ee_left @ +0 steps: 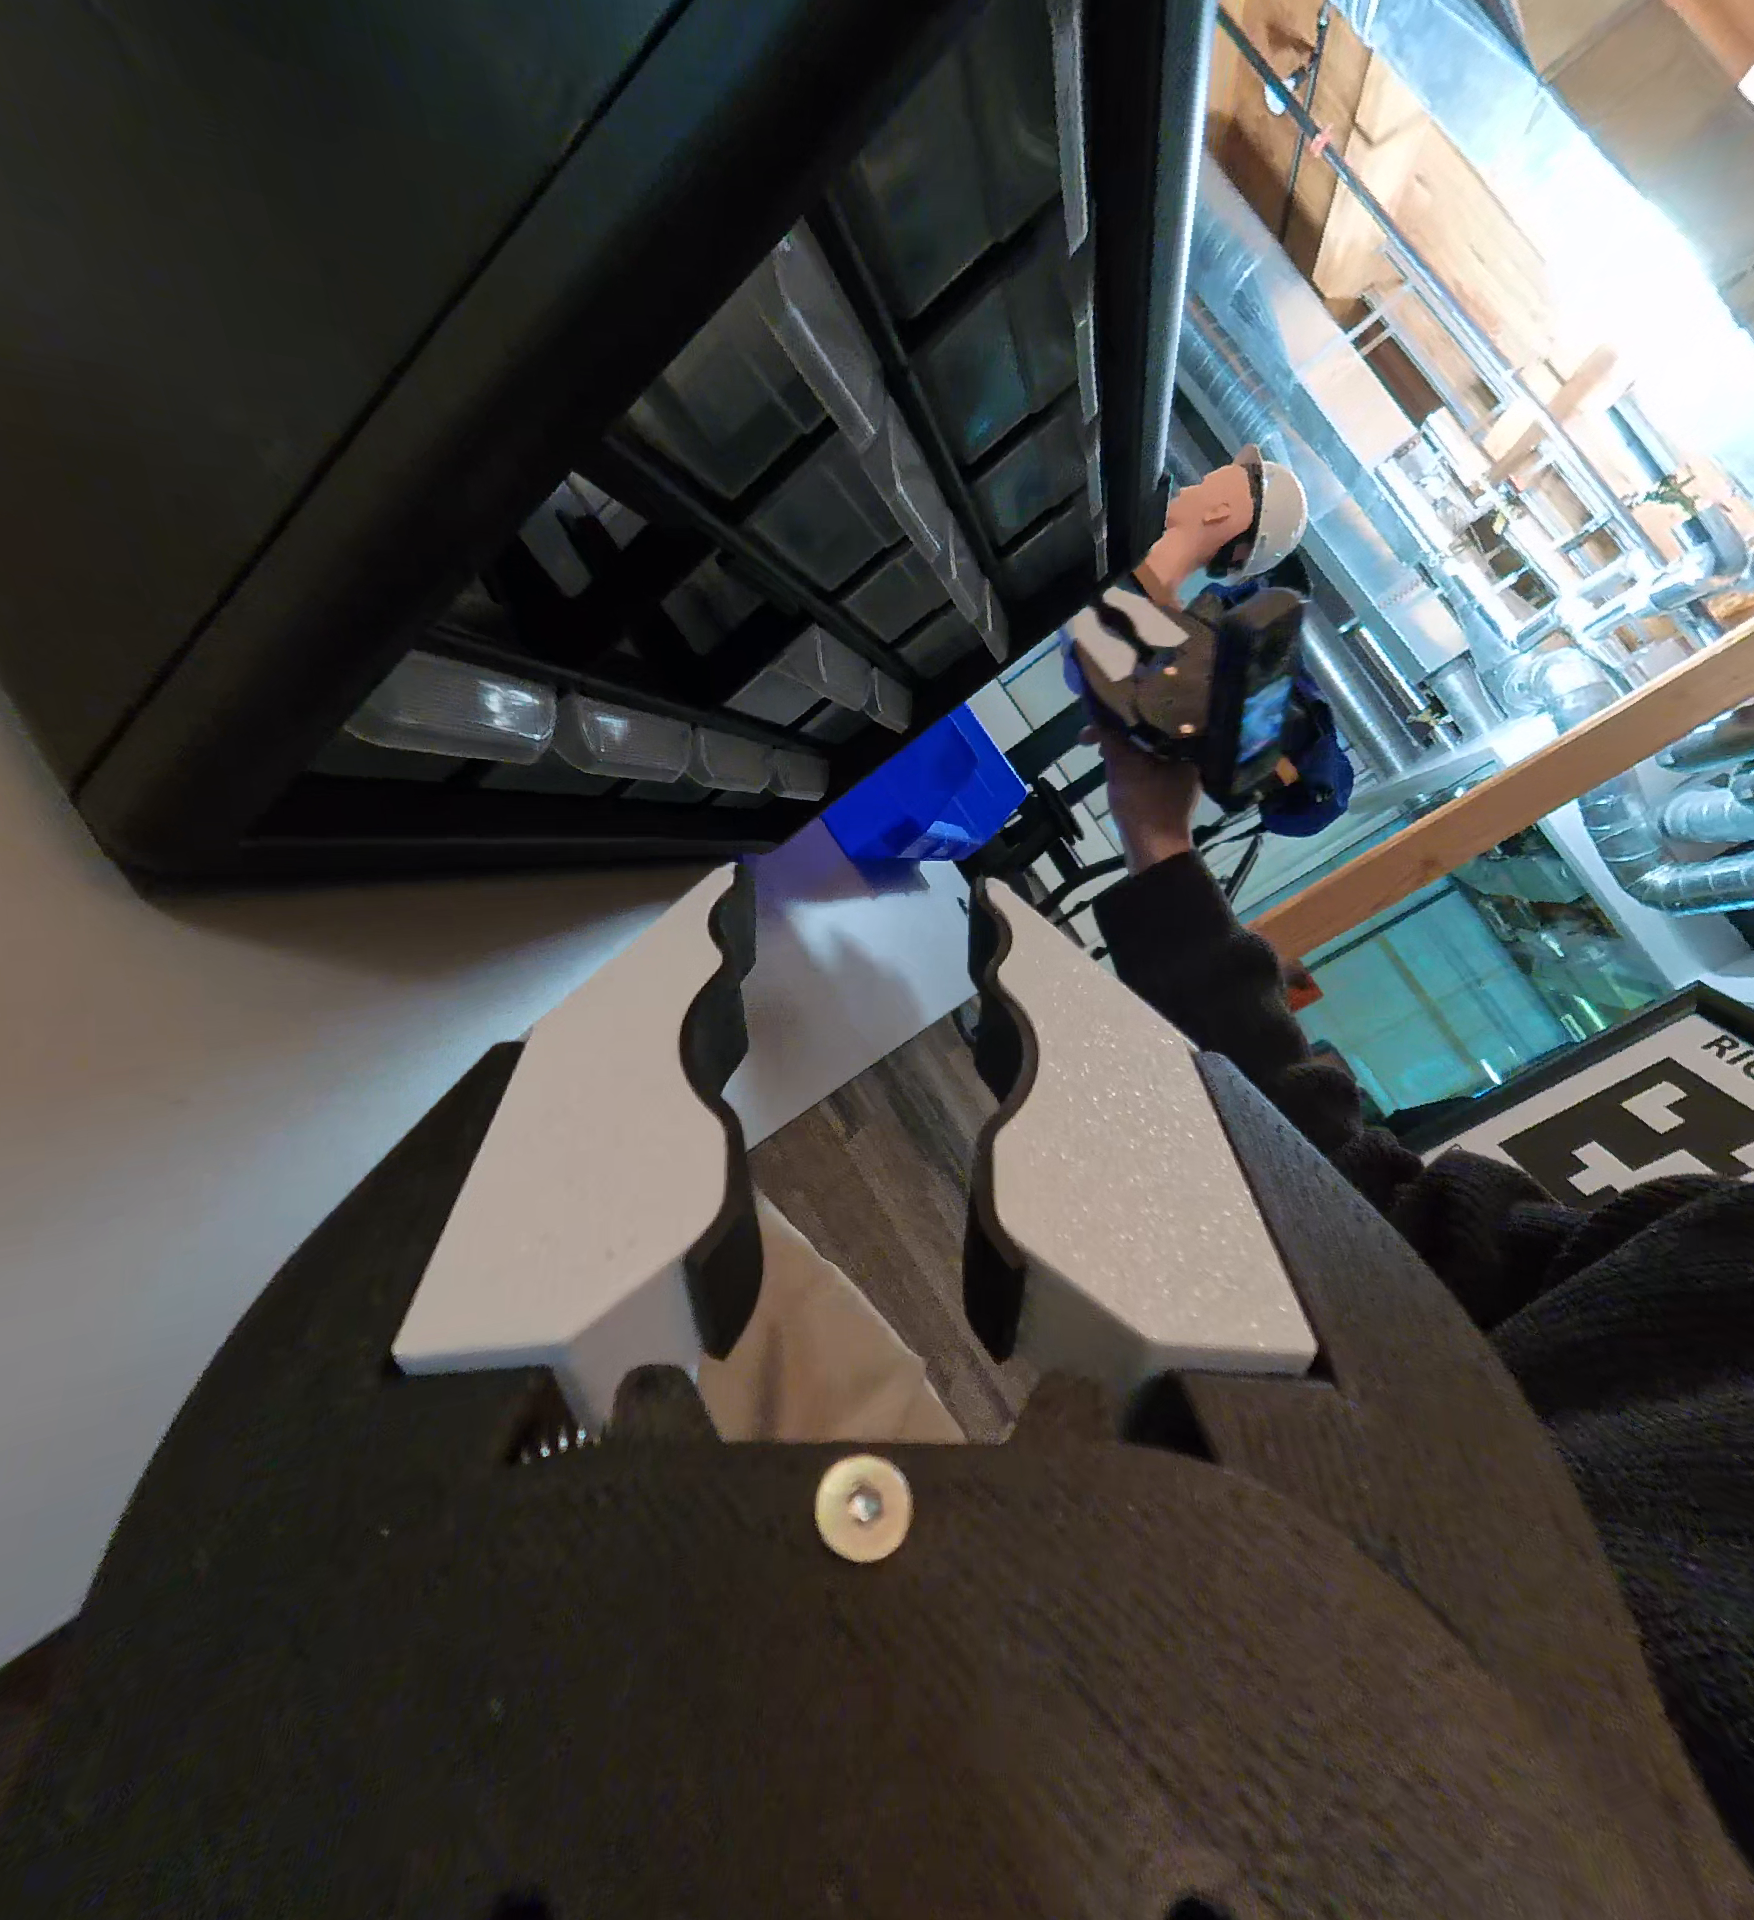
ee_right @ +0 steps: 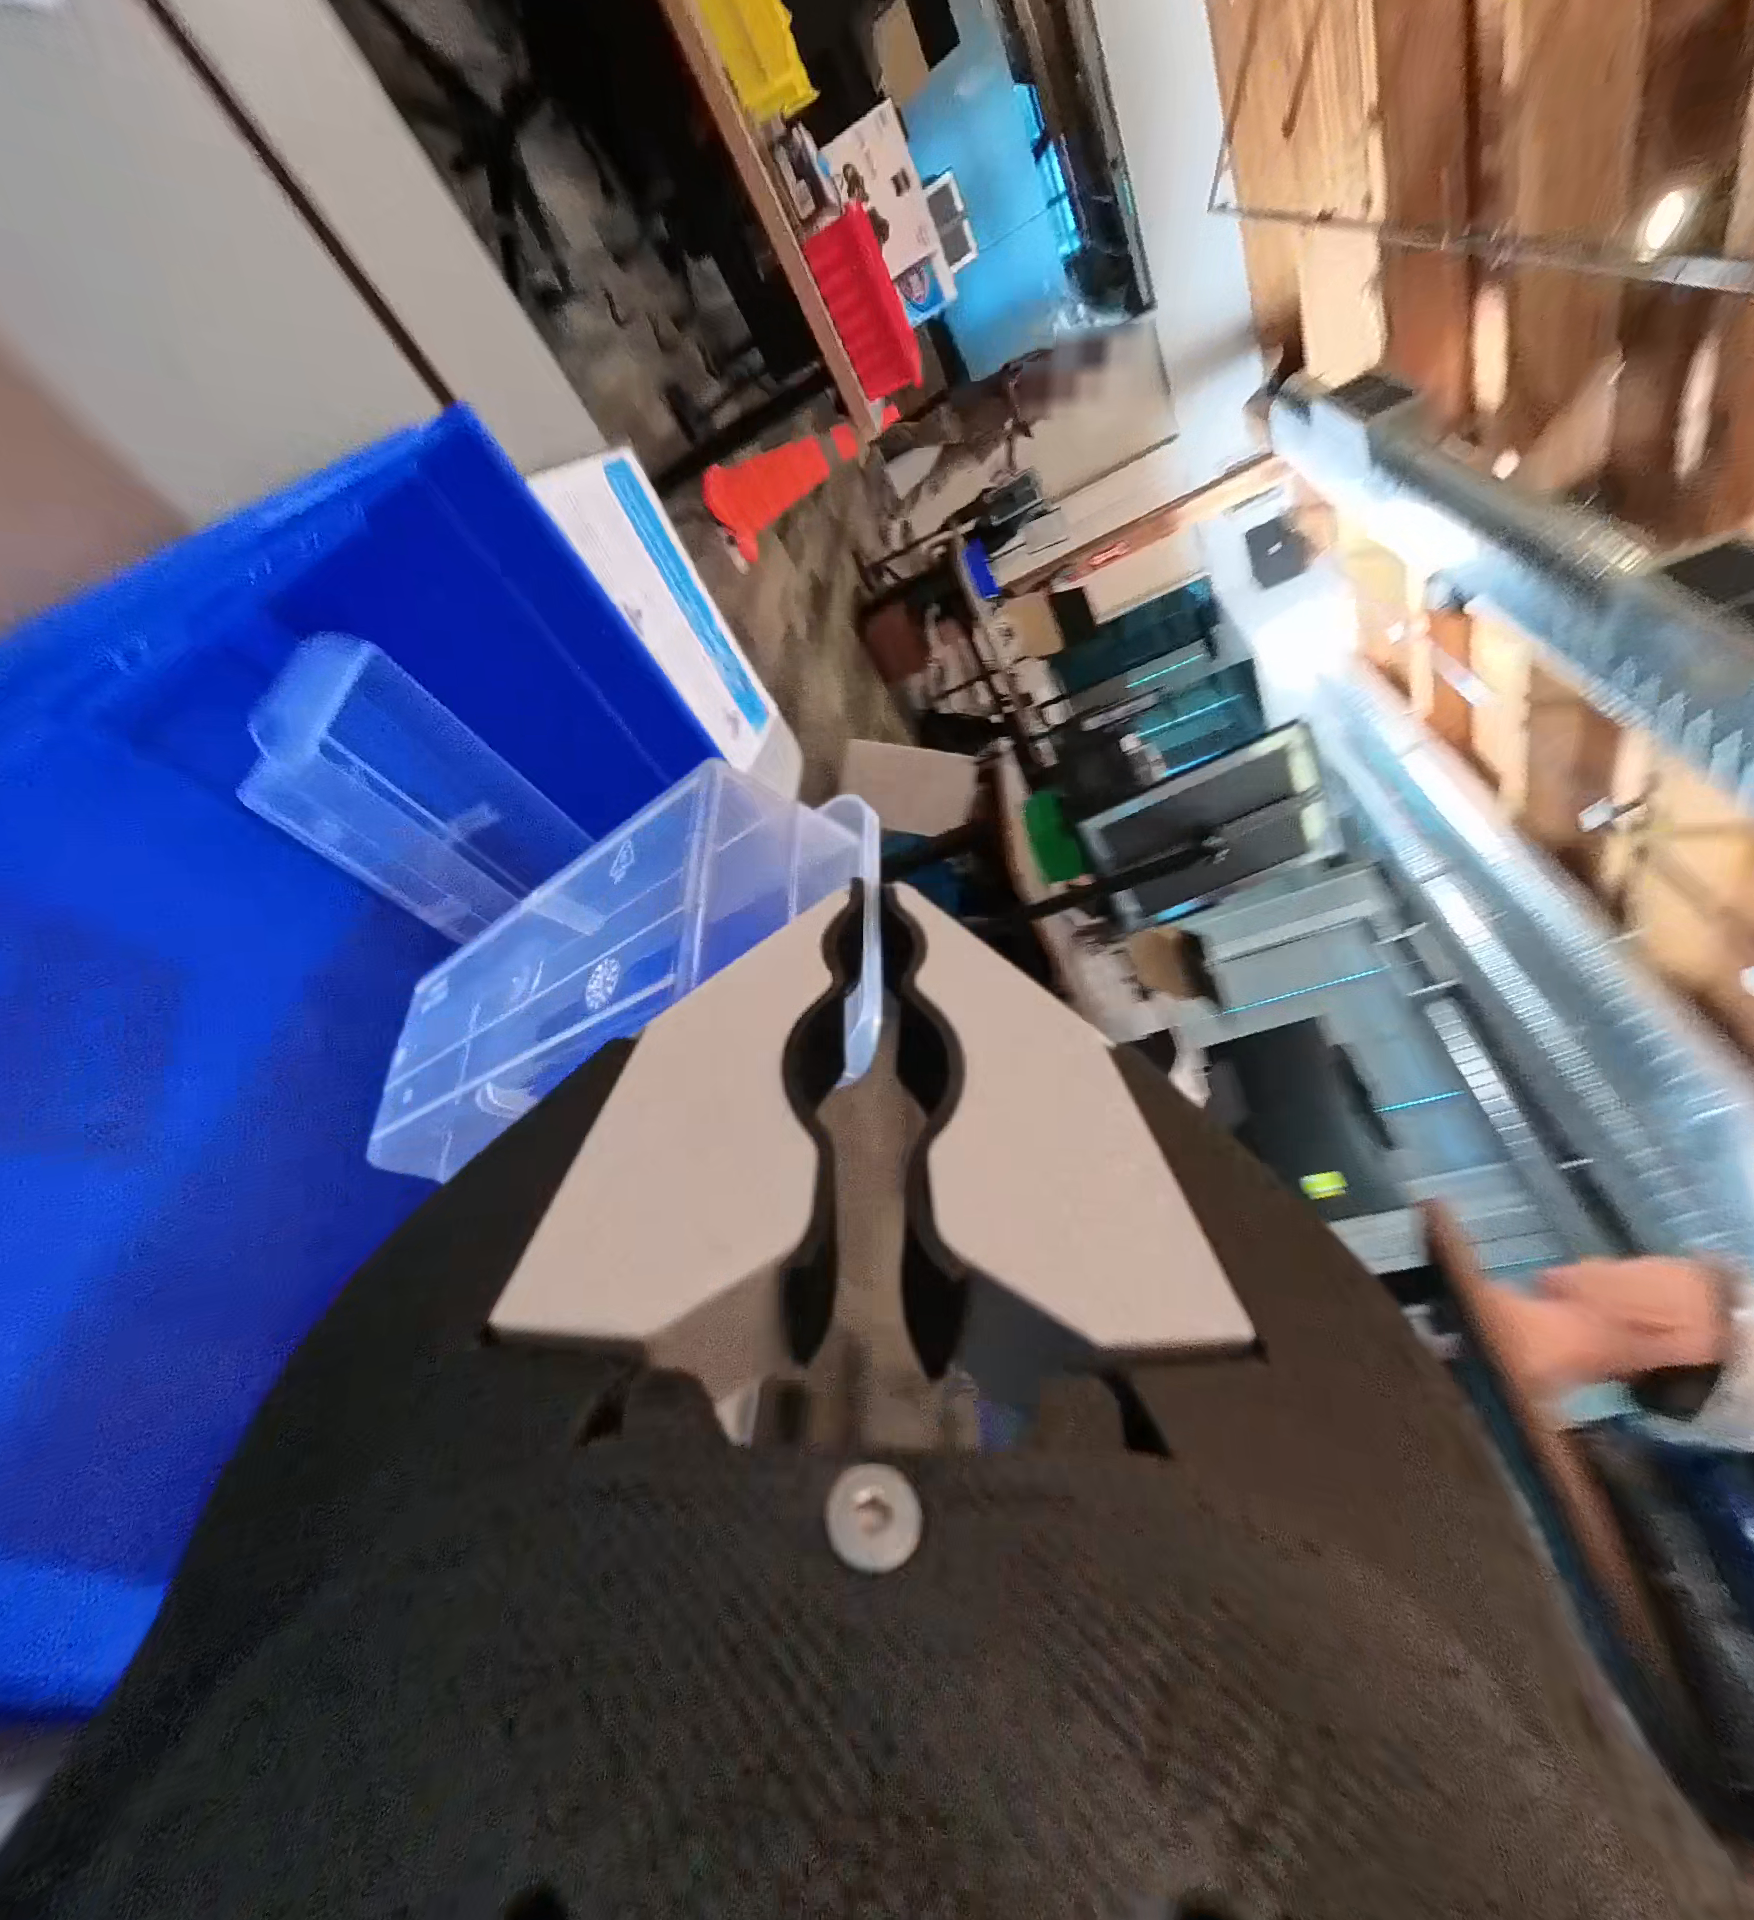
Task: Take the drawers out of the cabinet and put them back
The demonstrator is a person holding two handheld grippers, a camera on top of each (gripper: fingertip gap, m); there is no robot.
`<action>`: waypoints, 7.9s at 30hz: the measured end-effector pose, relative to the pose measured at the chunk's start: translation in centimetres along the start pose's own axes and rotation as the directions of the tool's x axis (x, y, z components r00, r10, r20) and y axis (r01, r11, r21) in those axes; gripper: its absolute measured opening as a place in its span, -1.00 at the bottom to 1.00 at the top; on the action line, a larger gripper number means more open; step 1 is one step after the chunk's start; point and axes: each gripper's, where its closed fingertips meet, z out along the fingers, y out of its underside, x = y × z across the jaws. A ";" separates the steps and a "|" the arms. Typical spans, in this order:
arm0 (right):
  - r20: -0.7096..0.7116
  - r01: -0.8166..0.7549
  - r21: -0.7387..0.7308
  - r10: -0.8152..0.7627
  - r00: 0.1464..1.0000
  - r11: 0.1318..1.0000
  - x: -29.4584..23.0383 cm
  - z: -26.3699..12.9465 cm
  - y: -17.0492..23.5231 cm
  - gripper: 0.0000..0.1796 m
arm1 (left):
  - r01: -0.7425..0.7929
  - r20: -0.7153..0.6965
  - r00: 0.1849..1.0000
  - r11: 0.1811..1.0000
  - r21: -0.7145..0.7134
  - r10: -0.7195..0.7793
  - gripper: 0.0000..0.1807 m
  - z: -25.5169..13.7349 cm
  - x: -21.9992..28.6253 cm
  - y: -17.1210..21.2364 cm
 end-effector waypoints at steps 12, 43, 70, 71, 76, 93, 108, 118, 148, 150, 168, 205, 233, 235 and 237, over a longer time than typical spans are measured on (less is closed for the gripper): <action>0.305 -0.007 -0.076 0.030 0.952 0.997 -9.5 1.2 -3.8 -0.91 | -0.003 0.010 1.000 1.000 0.019 0.003 -0.60 -0.4 -0.3 -0.4; 0.418 -0.104 -0.682 0.503 0.756 0.723 -13.9 0.0 10.9 -0.57 | 0.007 -0.015 1.000 0.999 0.036 -0.006 -0.65 -0.3 0.0 -0.4; 0.402 -0.448 -0.217 0.498 0.768 0.867 -8.0 -2.0 -1.8 -0.51 | -0.054 -0.005 0.999 0.998 -0.017 0.054 -0.64 0.3 -0.2 0.5; 0.397 -0.485 -0.145 0.500 0.770 0.863 -7.1 -3.4 -3.4 -0.50 | -0.059 -0.003 0.998 0.998 -0.027 0.059 -0.64 0.4 -0.2 0.7; 0.538 -0.655 0.047 0.534 0.653 0.754 -9.6 -10.4 -9.8 -0.48 | -0.049 0.002 0.999 0.992 -0.113 0.050 -0.61 1.7 -1.0 2.6; 0.799 -0.959 -0.266 0.579 -0.162 0.099 -12.7 -12.9 -10.7 -0.57 | -0.236 -0.095 0.971 0.946 -0.221 0.220 -0.56 8.0 1.4 5.9; 0.865 -0.881 -0.090 0.475 0.162 0.464 -17.8 -14.6 -12.6 -0.65 | -0.302 -0.079 0.953 0.925 -0.230 0.291 -0.49 10.2 0.6 5.6; 0.875 -0.771 -0.020 0.384 0.295 0.637 -20.8 -15.0 -12.6 -0.69 | -0.272 -0.022 0.961 0.935 -0.228 0.274 -0.14 9.6 -1.2 4.9; 0.818 -0.607 0.138 0.255 0.515 0.783 -22.6 -14.8 -12.2 -0.78 | -0.292 -0.072 0.956 0.922 -0.254 0.283 -0.29 9.5 -0.2 5.5; 0.819 -0.609 0.138 0.256 0.514 0.781 -22.7 -14.7 -12.2 -0.78 | -0.289 -0.070 0.957 0.924 -0.252 0.280 -0.29 9.4 -0.3 5.4; 0.822 -0.627 0.112 0.284 0.495 0.771 -22.7 -14.5 -12.0 -0.74 | -0.260 -0.040 0.966 0.939 -0.224 0.257 -0.29 9.3 -1.1 4.6; 0.826 -0.616 0.111 0.272 0.494 0.780 -23.1 -14.5 -12.1 -0.70 | -0.239 -0.032 0.971 0.947 -0.215 0.237 -0.35 9.0 -1.6 3.9; 0.741 -0.577 0.132 0.306 0.597 0.806 -20.9 -15.5 -9.1 -0.72 | -0.219 0.017 0.975 0.971 -0.098 0.221 -0.52 10.5 -1.1 1.8; 0.725 -0.569 0.124 0.317 0.611 0.813 -20.6 -15.8 -8.3 -0.72 | -0.203 -0.005 0.979 0.979 -0.035 0.203 -0.54 10.7 0.0 0.7; 0.706 -0.559 0.118 0.326 0.628 0.821 -20.3 -16.1 -7.5 -0.72 | -0.189 -0.011 0.982 0.982 -0.022 0.189 -0.56 11.1 0.4 0.3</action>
